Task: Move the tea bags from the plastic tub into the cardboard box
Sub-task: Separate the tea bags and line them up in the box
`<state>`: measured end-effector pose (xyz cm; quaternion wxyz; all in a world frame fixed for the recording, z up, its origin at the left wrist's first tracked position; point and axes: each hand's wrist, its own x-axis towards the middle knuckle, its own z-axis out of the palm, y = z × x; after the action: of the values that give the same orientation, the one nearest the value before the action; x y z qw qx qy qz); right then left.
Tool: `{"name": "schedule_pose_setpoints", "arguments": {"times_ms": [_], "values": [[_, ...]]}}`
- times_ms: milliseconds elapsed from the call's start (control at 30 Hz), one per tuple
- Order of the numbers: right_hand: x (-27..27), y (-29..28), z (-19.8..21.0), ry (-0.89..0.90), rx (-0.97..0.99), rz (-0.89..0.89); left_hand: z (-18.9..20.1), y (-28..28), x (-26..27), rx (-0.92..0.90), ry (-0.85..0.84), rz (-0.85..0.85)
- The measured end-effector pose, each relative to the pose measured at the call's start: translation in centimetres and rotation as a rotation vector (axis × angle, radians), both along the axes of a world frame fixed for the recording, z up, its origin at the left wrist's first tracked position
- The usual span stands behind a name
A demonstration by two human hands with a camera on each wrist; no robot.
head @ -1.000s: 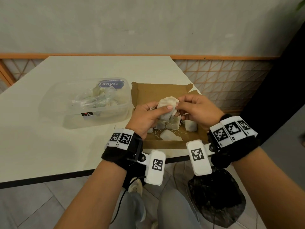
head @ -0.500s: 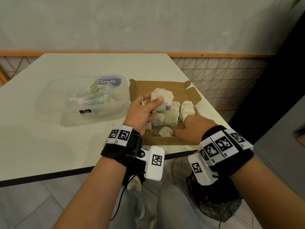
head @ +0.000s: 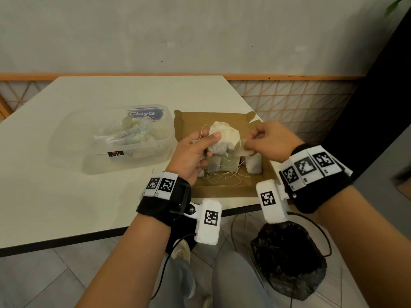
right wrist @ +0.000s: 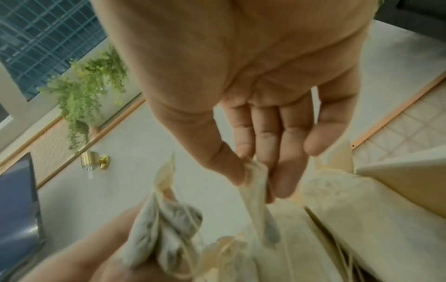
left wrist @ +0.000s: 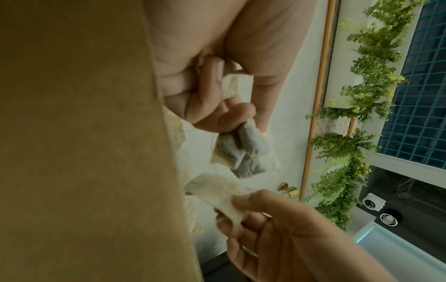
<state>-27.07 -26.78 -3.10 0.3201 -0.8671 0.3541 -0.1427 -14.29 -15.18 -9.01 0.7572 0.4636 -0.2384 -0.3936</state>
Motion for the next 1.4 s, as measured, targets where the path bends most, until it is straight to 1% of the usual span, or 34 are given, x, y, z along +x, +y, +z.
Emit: {"name": "schedule_pose_setpoints", "arguments": {"times_ms": [133,200,300,367,500,600,667,767,867,933,1000,1067,1133,1200,1300,1400], "values": [[0.5,-0.8,1.0,-0.175,0.1,0.028,0.1,0.0,0.0,-0.01,0.003,-0.021],[0.8,-0.9,1.3,-0.193,0.116,0.078,0.1,0.1,-0.2,-0.002,-0.028,-0.038],[1.2,-0.6,1.2,-0.166,0.154,0.121,0.1,0.1,-0.3,0.035,-0.093,-0.037],[1.4,-0.5,0.9,-0.172,0.24,0.118,-0.1,0.0,-0.3,0.056,-0.119,-0.012],[1.2,-0.1,0.5,-0.263,0.426,0.155,-0.3,-0.1,0.0,0.066,-0.123,0.044],[0.9,0.3,0.0,-0.252,0.414,0.214,-0.4,-0.2,0.1,0.071,-0.115,0.06],[1.1,0.5,-0.5,-0.271,0.381,0.208,-0.4,-0.2,0.0,0.074,-0.109,0.062],[1.3,0.3,-1.1,-0.331,0.331,0.137,-0.3,-0.1,0.1,0.066,-0.08,0.057],[1.3,-0.5,-1.2,-0.389,0.353,0.043,0.0,0.2,0.1,0.02,-0.058,0.034],[1.2,-1.0,-1.3,-0.422,0.352,-0.023,0.1,0.2,-0.1,0.003,-0.079,0.002],[1.3,-1.2,-1.2,-0.427,0.339,-0.043,0.0,0.2,-0.2,0.016,-0.118,-0.013],[1.5,-1.0,-1.0,-0.403,0.351,0.001,0.3,0.3,-0.6,0.034,-0.147,-0.007],[1.7,-0.6,-0.8,-0.4,0.405,0.049,0.9,0.5,-1.0,0.033,-0.142,0.0],[1.9,-0.2,-0.7,-0.42,0.47,0.082,1.3,0.6,-1.4,0.033,-0.126,0.015],[2.2,0.5,-0.5,-0.476,0.561,0.103,1.0,0.5,-1.1,0.03,-0.137,0.087],[2.4,0.9,-0.2,-0.504,0.586,0.108,0.6,0.3,-0.8,0.026,-0.146,0.127]]}}
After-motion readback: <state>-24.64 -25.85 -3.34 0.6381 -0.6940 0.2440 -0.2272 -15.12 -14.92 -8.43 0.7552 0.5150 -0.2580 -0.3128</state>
